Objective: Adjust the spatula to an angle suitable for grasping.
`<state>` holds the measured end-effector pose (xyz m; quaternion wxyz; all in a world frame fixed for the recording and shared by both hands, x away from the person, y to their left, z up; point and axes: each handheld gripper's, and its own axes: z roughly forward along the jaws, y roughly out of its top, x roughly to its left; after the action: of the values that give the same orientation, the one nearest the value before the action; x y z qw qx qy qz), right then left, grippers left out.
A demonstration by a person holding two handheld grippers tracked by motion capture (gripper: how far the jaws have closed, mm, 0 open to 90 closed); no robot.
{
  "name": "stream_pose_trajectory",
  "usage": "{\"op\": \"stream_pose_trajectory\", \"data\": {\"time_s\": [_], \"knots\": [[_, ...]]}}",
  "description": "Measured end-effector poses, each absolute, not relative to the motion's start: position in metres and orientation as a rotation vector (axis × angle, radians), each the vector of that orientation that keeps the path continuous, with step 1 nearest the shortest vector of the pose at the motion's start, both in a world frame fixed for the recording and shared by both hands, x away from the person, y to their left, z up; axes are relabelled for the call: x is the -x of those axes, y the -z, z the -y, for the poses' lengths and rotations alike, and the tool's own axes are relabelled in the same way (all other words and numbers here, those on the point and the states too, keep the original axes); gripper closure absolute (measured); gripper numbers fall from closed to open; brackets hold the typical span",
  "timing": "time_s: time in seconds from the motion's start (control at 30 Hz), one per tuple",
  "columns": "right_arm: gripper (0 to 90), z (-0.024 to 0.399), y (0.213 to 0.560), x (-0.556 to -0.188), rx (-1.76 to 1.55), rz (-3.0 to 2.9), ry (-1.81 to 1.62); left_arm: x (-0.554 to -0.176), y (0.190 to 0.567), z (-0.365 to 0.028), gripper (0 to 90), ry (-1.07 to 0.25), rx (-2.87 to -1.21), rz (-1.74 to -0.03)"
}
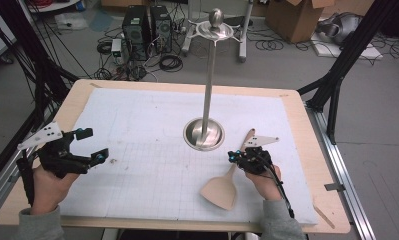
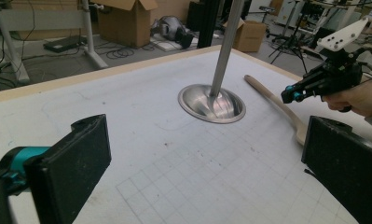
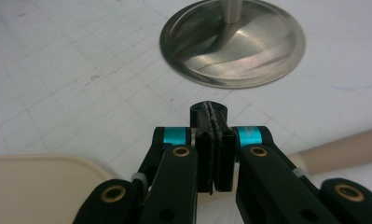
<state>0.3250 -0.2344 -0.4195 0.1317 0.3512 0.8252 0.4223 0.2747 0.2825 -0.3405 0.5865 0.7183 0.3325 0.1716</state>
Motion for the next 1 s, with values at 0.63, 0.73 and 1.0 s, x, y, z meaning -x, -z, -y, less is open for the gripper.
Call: {"op": "stream_pose_trajectory", "data": {"time_s": [0.63, 0.73, 1.0], "knots": [[90.0, 0.216, 0.435, -0.324, -0.966, -2.518, -1.15, -0.279, 0.342, -0.276, 1.7, -0.386, -1.685, -0.769], [90.0, 0.214, 0.436, -0.323, -0.967, -2.533, -1.142, -0.28, 0.342, -0.277, 1.7, -0.386, -1.686, -0.768], [90.0, 0.213, 0.44, -0.321, -0.96, -2.57, -1.1, -0.281, 0.342, -0.275, 1.7, -0.382, -1.683, -0.762]]}}
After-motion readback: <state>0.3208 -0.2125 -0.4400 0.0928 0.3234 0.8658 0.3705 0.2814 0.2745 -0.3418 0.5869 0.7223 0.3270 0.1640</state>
